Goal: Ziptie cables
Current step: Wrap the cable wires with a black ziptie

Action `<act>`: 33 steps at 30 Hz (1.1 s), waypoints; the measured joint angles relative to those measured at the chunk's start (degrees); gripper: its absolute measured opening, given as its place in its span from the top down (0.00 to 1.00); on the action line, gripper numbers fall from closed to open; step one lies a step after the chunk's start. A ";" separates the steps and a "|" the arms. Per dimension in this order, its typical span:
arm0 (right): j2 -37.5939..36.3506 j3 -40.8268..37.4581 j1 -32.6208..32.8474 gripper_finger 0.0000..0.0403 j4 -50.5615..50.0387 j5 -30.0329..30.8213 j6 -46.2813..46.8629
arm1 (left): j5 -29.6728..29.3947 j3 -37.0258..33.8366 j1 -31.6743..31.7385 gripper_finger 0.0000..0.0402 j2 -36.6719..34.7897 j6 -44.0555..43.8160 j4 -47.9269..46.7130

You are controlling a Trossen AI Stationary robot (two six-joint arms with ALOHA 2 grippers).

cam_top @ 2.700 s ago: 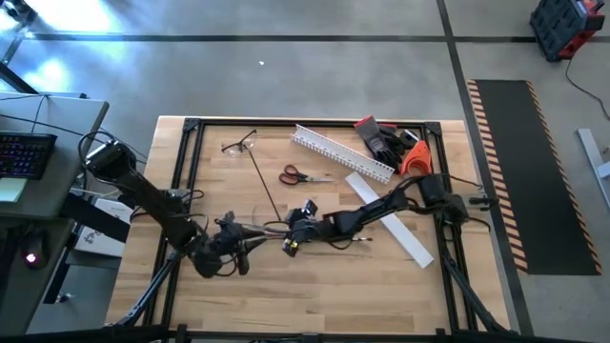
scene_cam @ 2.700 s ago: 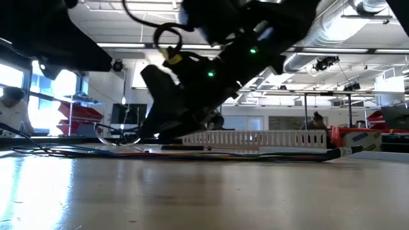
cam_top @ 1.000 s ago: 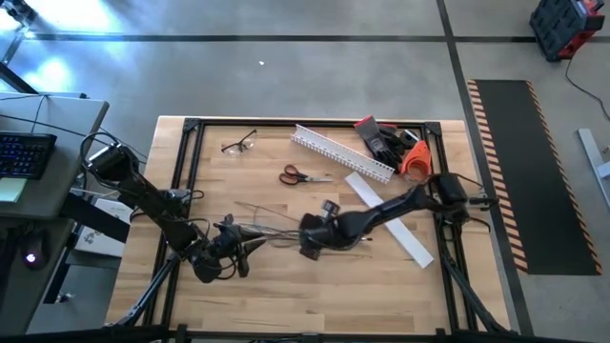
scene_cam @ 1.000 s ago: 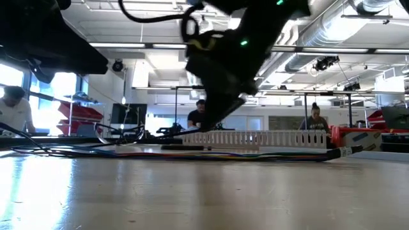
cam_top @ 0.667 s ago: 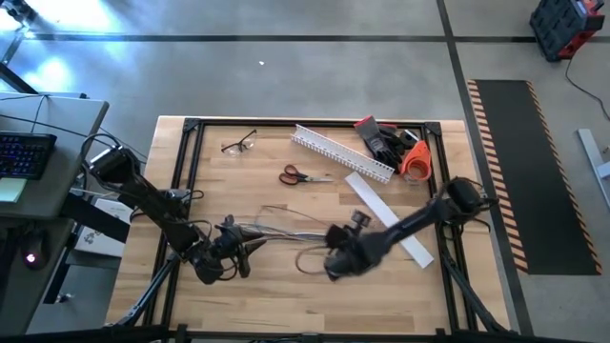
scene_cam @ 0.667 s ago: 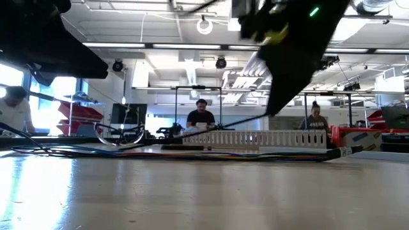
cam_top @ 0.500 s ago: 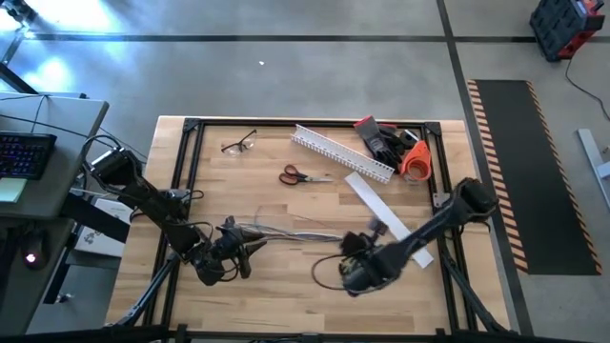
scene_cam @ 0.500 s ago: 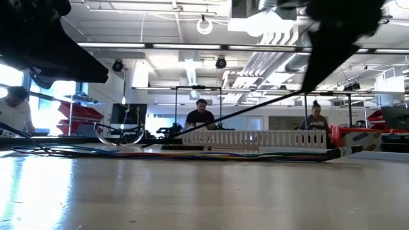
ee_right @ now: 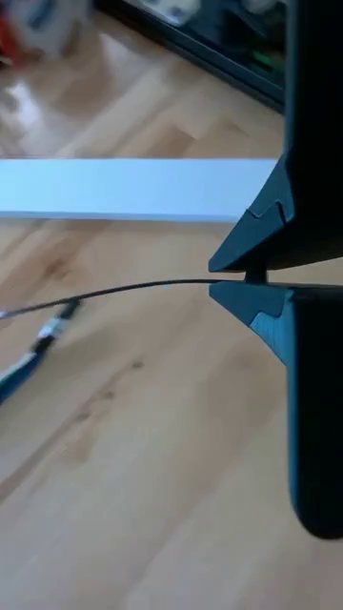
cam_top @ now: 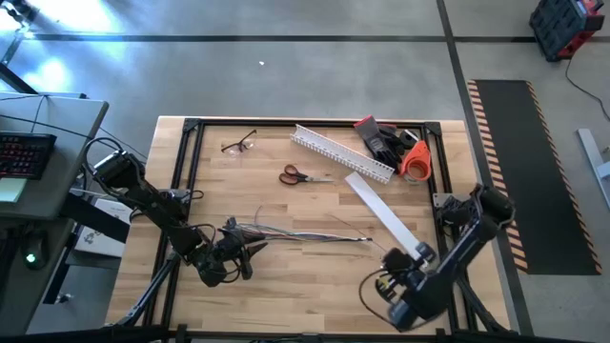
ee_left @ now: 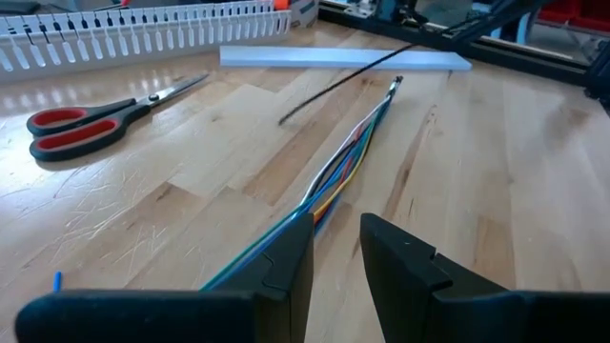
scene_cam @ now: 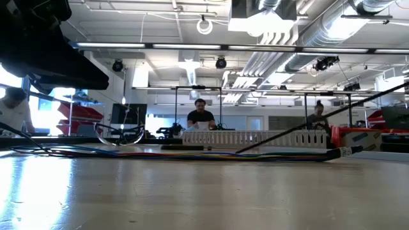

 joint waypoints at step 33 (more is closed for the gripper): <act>-3.78 -30.96 -8.53 1.00 63.81 -0.53 -1.63 | 1.23 0.04 2.36 0.82 0.51 16.92 14.69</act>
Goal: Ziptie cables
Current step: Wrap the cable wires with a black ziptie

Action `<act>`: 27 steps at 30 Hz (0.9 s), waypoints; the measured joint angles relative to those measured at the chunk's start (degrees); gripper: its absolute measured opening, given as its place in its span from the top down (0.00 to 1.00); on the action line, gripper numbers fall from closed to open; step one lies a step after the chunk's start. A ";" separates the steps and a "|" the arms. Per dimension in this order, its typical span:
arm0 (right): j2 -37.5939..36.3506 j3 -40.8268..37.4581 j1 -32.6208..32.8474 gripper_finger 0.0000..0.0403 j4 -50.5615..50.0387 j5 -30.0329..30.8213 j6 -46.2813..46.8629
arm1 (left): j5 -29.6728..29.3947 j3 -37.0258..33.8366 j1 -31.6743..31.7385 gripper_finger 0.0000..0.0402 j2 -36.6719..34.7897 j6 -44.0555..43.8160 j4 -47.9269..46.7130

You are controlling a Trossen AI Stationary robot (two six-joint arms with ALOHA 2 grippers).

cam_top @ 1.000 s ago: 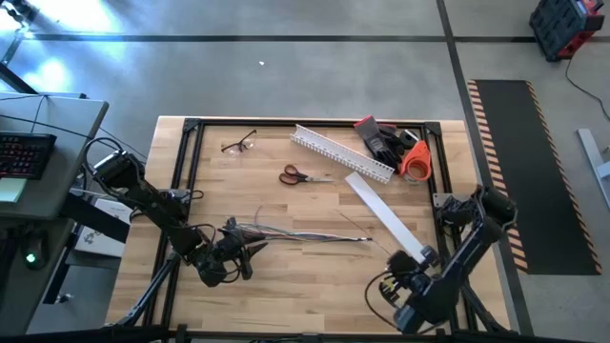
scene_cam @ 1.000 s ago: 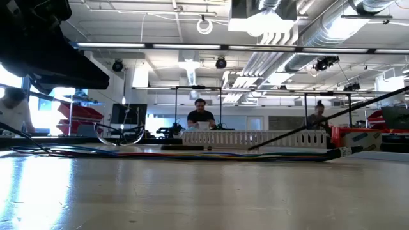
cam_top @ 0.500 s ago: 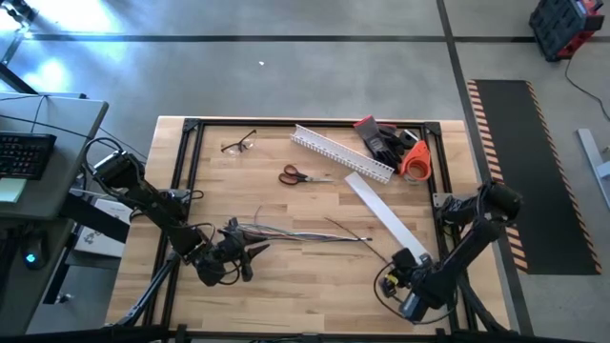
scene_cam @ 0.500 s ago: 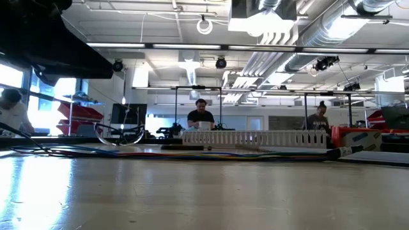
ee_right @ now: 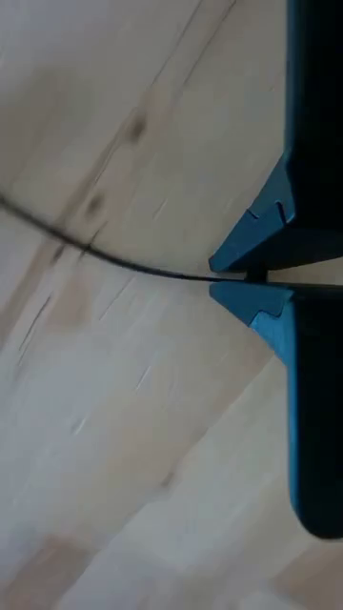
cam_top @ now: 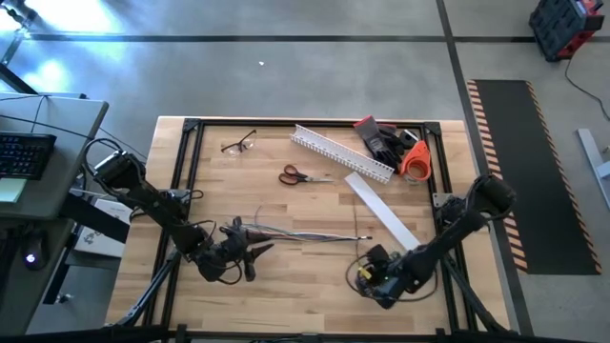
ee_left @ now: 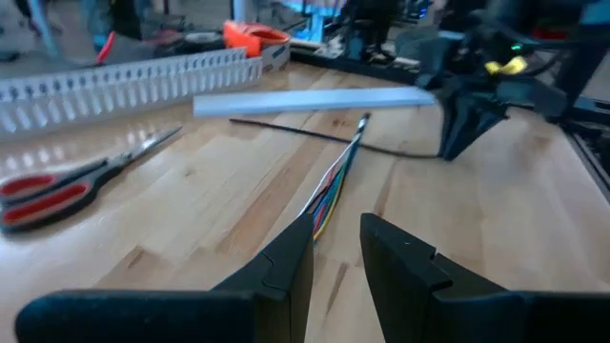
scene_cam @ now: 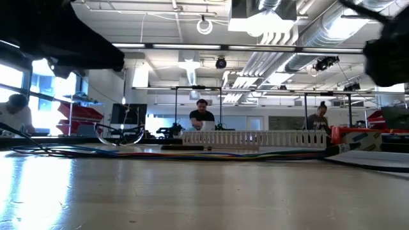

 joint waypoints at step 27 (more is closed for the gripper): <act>0.19 -0.74 -1.21 1.00 13.19 -1.54 2.80 | 5.82 1.11 -0.15 0.82 14.27 14.34 18.96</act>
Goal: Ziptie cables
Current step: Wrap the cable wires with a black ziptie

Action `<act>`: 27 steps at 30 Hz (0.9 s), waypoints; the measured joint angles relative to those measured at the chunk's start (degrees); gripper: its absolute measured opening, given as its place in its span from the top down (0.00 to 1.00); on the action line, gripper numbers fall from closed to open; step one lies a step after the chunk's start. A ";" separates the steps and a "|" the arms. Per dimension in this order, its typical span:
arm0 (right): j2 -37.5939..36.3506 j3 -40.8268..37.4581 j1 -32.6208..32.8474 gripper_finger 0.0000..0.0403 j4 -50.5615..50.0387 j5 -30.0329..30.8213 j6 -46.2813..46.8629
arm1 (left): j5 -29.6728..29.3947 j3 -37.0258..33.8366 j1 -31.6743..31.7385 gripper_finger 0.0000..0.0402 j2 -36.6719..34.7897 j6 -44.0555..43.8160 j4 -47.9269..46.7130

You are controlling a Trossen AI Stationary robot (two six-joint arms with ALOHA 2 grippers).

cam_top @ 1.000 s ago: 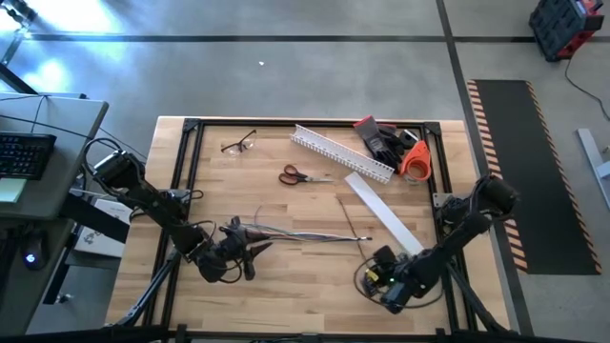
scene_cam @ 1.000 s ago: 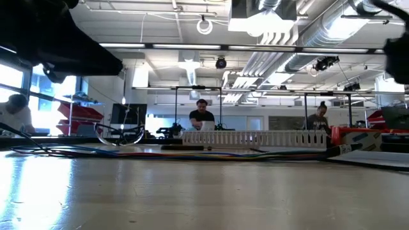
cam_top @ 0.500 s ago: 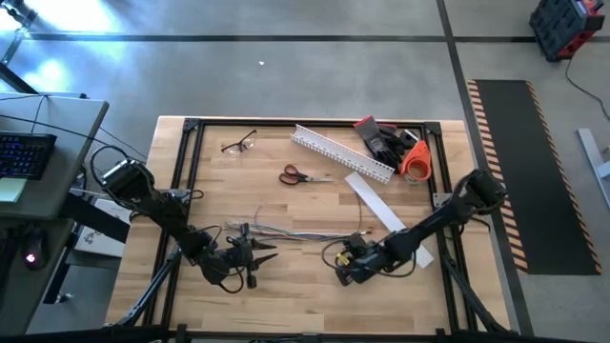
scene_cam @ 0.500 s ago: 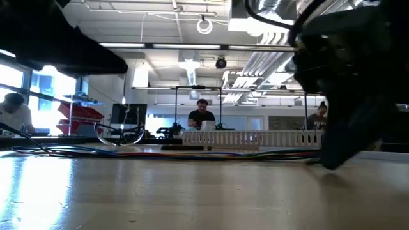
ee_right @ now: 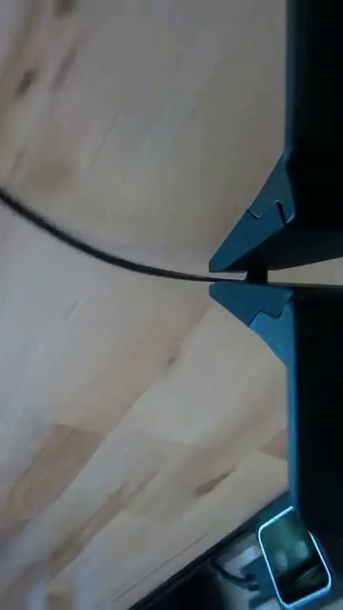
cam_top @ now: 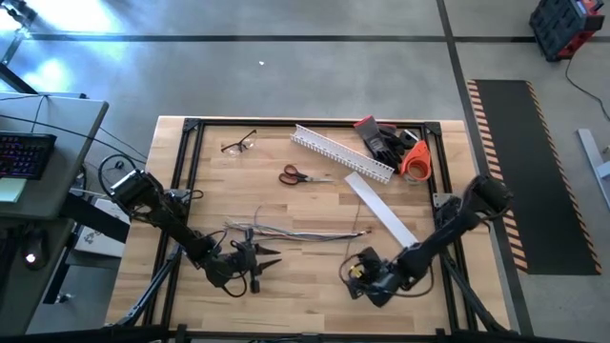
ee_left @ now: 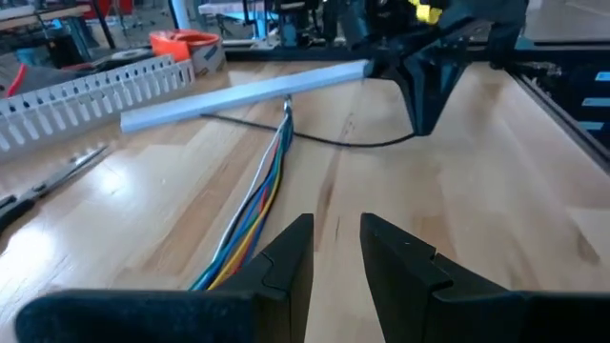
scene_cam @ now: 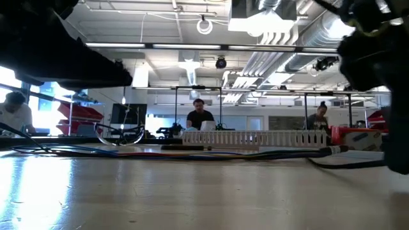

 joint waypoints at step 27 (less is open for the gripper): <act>-0.19 -17.24 6.06 1.00 36.65 18.66 7.16 | 40.68 30.06 29.67 0.59 21.09 25.63 -17.41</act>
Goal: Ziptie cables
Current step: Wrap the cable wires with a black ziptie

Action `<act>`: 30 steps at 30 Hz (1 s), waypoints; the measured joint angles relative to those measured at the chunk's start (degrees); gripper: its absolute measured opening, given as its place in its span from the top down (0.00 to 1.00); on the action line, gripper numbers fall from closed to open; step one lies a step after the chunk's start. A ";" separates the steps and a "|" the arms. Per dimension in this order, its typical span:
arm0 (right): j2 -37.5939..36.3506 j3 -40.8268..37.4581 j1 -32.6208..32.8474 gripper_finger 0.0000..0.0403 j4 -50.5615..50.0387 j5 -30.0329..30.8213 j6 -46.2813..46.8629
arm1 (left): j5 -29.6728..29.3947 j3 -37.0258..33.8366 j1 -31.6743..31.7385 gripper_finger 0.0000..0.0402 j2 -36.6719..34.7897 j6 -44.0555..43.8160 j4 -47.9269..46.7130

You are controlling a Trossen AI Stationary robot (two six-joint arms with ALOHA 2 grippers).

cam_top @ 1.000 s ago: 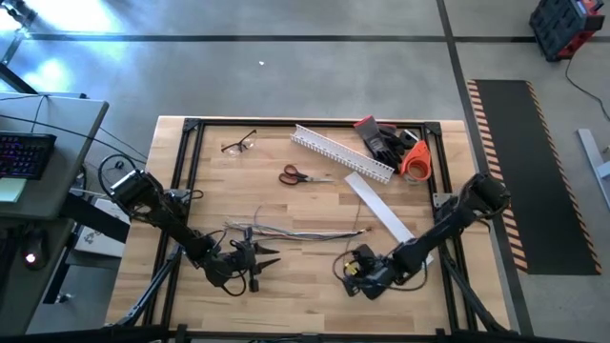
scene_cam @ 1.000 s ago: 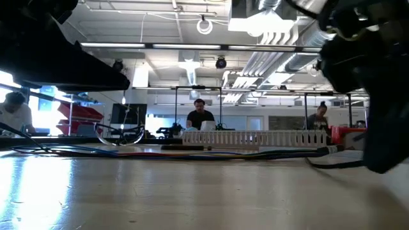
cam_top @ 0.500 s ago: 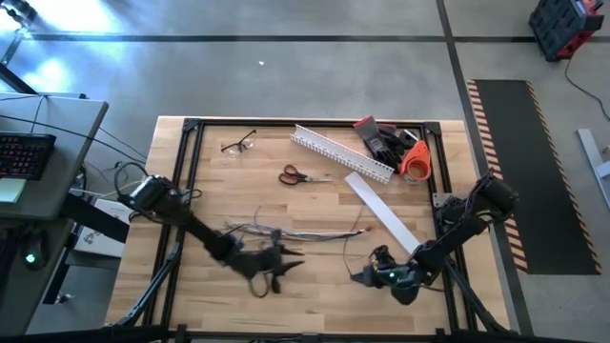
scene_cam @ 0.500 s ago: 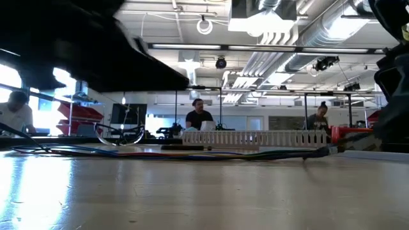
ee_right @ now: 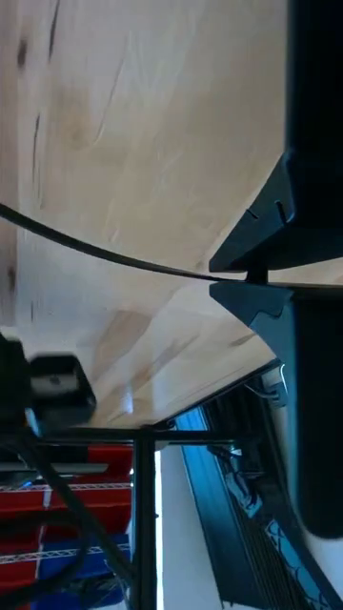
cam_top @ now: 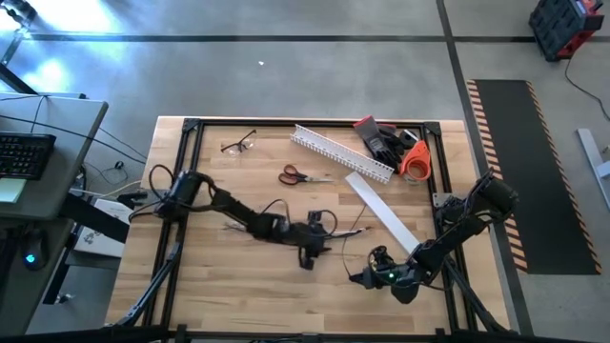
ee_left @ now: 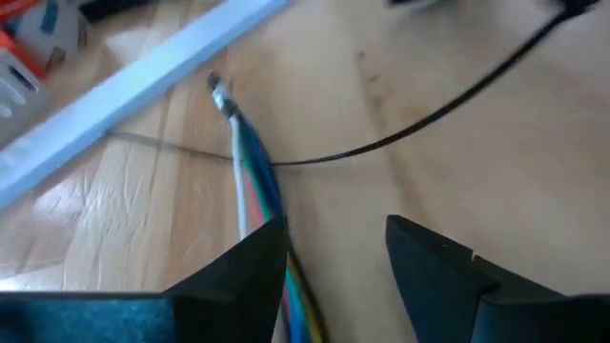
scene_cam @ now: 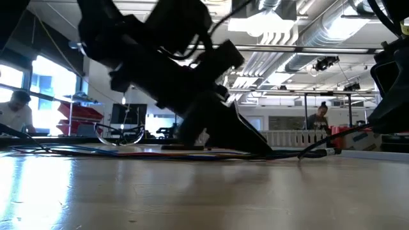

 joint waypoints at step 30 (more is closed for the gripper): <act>0.70 1.82 -6.03 1.00 1.25 -4.61 -10.08 | -9.48 18.12 -0.54 1.00 1.31 7.27 -16.93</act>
